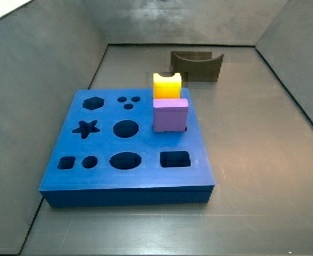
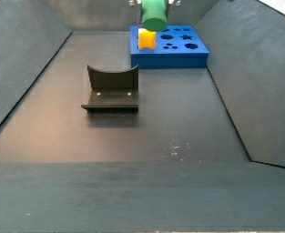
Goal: Pick up the oval object. Move up. Place the oval object on the fixture. Regrasp the oval object. Move to above the board. Insert the oval object.
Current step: Place the oval object on the fixture.
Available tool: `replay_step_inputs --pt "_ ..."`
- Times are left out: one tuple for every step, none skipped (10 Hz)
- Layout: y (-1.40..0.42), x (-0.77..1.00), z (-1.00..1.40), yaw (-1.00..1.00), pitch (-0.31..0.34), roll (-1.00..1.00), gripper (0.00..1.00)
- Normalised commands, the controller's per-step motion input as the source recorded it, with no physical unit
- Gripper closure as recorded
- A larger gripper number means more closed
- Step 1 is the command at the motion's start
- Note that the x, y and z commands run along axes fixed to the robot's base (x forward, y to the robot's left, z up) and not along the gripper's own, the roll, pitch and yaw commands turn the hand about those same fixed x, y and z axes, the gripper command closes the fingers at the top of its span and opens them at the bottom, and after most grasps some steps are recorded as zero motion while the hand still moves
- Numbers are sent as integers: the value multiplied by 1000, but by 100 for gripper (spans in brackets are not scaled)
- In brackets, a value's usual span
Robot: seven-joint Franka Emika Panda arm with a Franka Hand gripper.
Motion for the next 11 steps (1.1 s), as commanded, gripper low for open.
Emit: replay_step_inputs --pt "170 1000 -160 11 152 -643 100" --pt "140 1000 -121 -38 146 -446 100" --pt "122 1000 -94 -59 135 -304 100" --pt "93 1000 -67 -77 107 -213 100" --pt "87 972 -59 -78 95 -199 100" --pt "68 850 -37 -74 80 -185 100" --pt "55 762 -24 -70 77 -180 100" --pt "49 685 -19 -64 74 -173 100" --pt "40 582 -14 -52 72 -170 100" --pt "36 510 -12 -46 75 -166 100" --pt "34 443 -9 -41 80 -161 100"
